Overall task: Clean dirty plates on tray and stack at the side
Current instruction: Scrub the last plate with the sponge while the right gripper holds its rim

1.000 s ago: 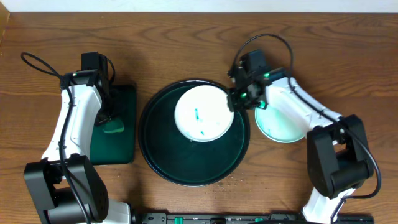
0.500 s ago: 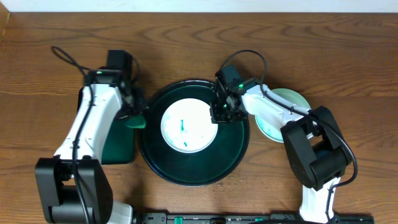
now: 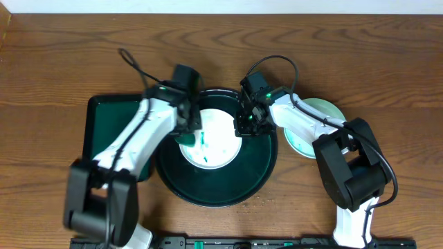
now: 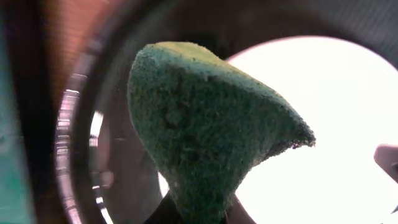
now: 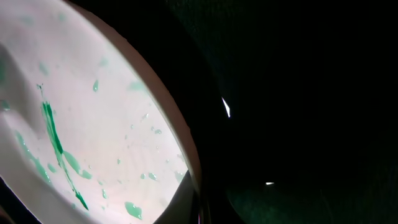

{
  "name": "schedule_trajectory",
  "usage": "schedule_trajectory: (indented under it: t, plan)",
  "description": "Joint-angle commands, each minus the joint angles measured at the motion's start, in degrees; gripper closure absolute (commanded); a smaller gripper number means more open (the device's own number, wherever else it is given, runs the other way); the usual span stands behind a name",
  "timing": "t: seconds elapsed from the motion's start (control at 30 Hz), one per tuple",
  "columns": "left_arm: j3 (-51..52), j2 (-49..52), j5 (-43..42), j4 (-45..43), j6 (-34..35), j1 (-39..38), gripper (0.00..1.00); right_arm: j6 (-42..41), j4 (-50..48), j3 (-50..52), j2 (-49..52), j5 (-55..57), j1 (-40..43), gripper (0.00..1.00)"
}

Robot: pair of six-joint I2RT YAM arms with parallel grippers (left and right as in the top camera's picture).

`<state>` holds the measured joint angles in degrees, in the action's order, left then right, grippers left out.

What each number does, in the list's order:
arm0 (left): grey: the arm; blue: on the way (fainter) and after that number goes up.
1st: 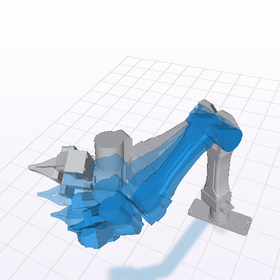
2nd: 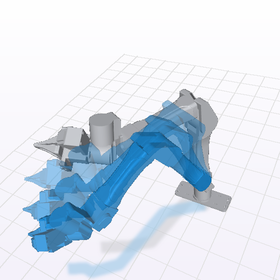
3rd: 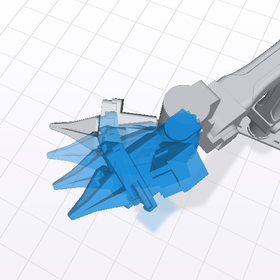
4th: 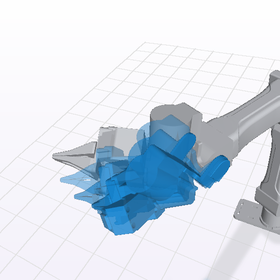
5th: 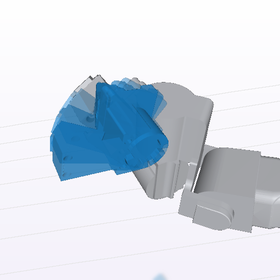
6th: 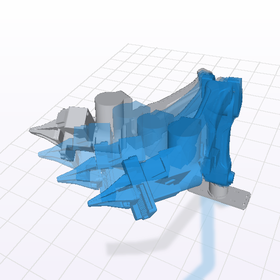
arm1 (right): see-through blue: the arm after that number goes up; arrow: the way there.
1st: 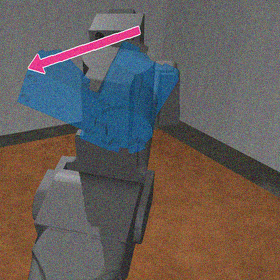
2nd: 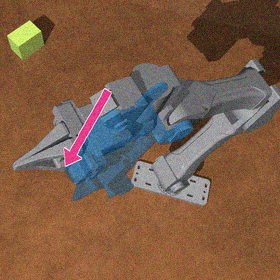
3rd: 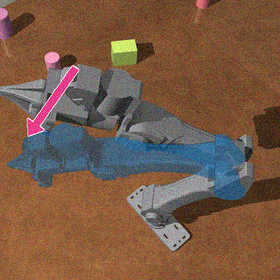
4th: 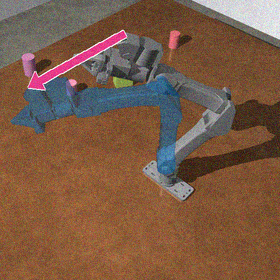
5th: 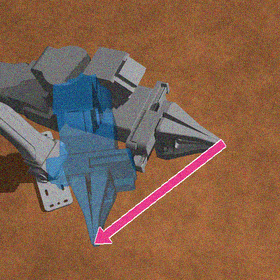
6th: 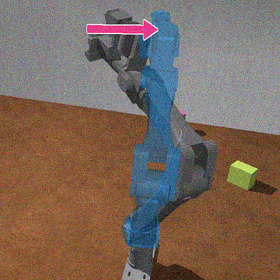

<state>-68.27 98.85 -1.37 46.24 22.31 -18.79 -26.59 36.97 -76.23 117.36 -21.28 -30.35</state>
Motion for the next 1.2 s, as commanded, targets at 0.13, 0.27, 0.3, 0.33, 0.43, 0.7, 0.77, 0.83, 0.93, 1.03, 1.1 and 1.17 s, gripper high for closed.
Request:
schedule_trajectory:
  t: [0.13, 0.27, 0.3, 0.33, 0.43, 0.7, 0.77, 0.83, 0.93, 1.03, 1.1, 1.17]
  plan:
    - [0.9, 8.1, -1.4, -0.5, 0.7, -2.2, 0.93, -1.2, -0.1, -0.3, 0.9, 0.7, 0.7, 0.99]
    - [0.9, 11.1, -8.4, -1.0, 0.4, -3.4, 0.93, -1.2, -0.2, -0.3, 0.9, 0.7, 0.7, 0.99]
    - [0.9, 11.8, -10.1, -1.4, 0.2, -4.1, 0.93, -1.2, -0.2, -0.3, 0.9, 0.7, 0.7, 0.99]
    - [0.9, 12.3, -11.5, -1.8, -0.6, -4.6, 0.93, -1.2, -0.2, -0.3, 0.9, 0.7, 0.7, 0.99]
    - [0.9, 12.8, -15.5, -3.1, -6.0, -6.7, 0.93, -1.2, -0.2, -0.3, 0.9, 0.7, 0.7, 0.99]
    - [0.9, 12.7, -15.6, -6.0, -10.5, -5.5, 0.93, -1.0, -0.2, -0.3, 0.9, 0.7, 0.7, 0.99]
    - [0.9, 12.7, -13.0, -7.3, -10.4, -3.7, 0.93, -1.0, -0.2, -0.3, 0.9, 0.7, 0.7, 0.99]
    - [0.9, 12.7, -5.4, -8.6, -5.7, -1.6, 0.93, -1.0, -0.2, -0.3, 0.9, 0.7, 0.7, 0.99]
    - [0.9, 12.7, 6.8, -7.1, 6.0, 0.9, 0.93, -1.0, -0.2, -0.3, 0.9, 0.7, 0.7, 0.99]
    - [0.9, 12.7, 7.9, -4.0, 10.8, 2.1, 0.93, -1.0, -0.2, -0.3, 0.9, 0.7, 0.7, 0.99]
    - [0.9, 12.7, 6.4, -2.4, 10.9, 1.7, 0.93, -1.0, -0.2, -0.3, 0.9, 0.7, 0.7, 0.99]
    - [0.9, 12.7, 1.3, -1.3, 7.8, 0.9, 0.93, -1.0, -0.4, -0.3, 0.9, 0.7, 0.7, 0.99]
